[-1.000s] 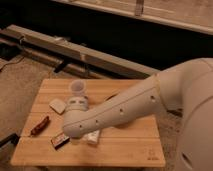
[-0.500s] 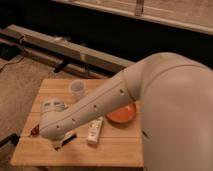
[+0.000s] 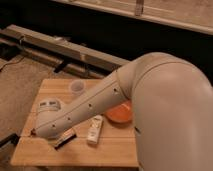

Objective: Place the pepper in the ceramic bowl

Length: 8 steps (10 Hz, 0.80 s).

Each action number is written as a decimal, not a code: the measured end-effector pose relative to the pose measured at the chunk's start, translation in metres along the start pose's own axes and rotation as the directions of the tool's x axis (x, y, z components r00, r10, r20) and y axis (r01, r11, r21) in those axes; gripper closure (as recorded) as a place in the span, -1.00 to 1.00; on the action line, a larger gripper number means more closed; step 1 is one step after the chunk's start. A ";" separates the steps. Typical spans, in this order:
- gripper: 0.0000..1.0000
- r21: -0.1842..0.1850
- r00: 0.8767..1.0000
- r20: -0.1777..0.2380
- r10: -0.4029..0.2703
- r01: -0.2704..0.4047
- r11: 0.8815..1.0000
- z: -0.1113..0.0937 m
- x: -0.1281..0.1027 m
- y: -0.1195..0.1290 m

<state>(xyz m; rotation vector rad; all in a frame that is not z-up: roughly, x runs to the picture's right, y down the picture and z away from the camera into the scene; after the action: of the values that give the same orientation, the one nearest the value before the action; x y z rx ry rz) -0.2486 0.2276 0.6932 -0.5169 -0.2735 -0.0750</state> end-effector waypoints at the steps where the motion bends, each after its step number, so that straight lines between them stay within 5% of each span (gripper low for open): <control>1: -0.30 0.000 1.000 0.000 0.001 -0.001 1.000 0.000 0.001 0.000; 4: -0.30 0.003 1.000 -0.001 -0.001 0.001 1.000 0.000 0.002 -0.001; 8: -0.30 0.062 0.990 -0.015 -0.139 0.140 0.988 0.004 -0.020 -0.013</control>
<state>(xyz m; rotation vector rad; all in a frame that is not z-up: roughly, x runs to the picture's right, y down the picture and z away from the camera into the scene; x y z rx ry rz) -0.2710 0.2186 0.6975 -0.4342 -0.3004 -0.2046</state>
